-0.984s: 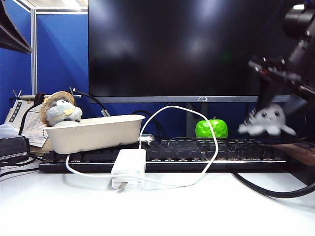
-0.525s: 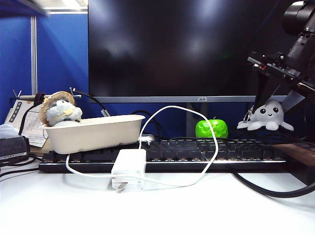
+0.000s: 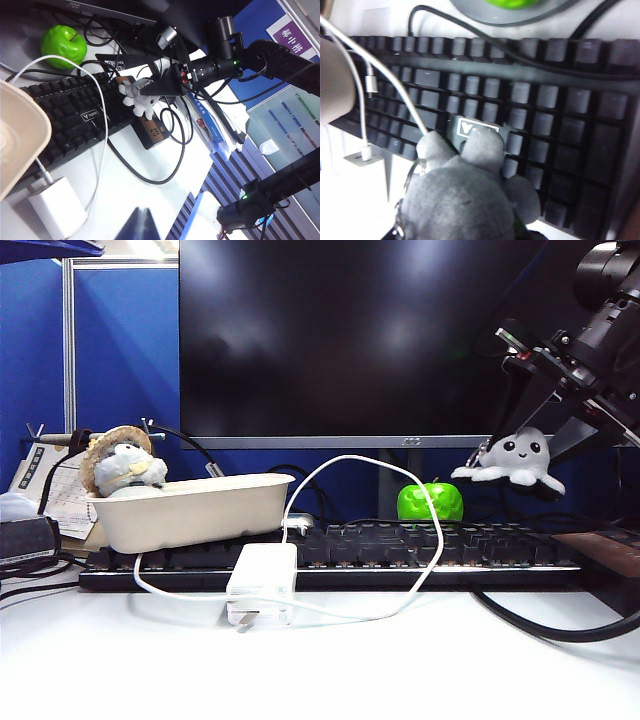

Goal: Identity fluffy octopus among items on the table, put them into the paper lunch box.

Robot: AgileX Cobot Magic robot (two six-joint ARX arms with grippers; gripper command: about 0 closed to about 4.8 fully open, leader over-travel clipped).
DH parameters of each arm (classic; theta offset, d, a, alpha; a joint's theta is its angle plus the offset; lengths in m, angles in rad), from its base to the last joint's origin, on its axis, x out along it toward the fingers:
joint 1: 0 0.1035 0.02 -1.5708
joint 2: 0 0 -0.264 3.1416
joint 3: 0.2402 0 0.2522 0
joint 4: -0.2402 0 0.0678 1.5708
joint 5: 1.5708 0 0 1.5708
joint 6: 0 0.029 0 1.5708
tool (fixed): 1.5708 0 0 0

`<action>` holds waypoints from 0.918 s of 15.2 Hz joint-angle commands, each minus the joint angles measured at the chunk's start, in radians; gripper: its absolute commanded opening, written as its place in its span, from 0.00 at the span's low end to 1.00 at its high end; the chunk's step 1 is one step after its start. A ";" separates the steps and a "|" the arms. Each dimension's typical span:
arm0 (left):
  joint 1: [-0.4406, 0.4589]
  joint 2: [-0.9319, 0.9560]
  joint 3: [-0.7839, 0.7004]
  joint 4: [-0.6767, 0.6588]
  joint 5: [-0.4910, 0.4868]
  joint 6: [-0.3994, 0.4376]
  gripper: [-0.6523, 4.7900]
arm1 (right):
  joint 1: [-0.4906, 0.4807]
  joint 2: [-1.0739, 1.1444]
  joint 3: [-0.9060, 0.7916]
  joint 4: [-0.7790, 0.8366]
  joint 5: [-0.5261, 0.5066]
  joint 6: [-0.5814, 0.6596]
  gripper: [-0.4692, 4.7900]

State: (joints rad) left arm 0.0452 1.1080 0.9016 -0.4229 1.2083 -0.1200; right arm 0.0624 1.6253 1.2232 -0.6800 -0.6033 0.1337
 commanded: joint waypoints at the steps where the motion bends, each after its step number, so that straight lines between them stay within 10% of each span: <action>1: 0.000 -0.003 0.005 0.013 0.008 0.009 0.11 | 0.002 -0.006 0.043 0.003 -0.066 0.022 0.51; 10: 0.000 -0.003 0.005 0.014 0.006 0.016 0.11 | 0.261 -0.006 0.228 0.114 -0.097 0.035 0.51; 14: 0.000 -0.003 0.005 0.013 -0.003 0.016 0.11 | 0.391 -0.003 0.228 0.215 0.079 0.023 0.51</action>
State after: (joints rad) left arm 0.0452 1.1069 0.9016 -0.4225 1.2076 -0.1108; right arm 0.4454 1.6257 1.4467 -0.5022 -0.5797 0.1631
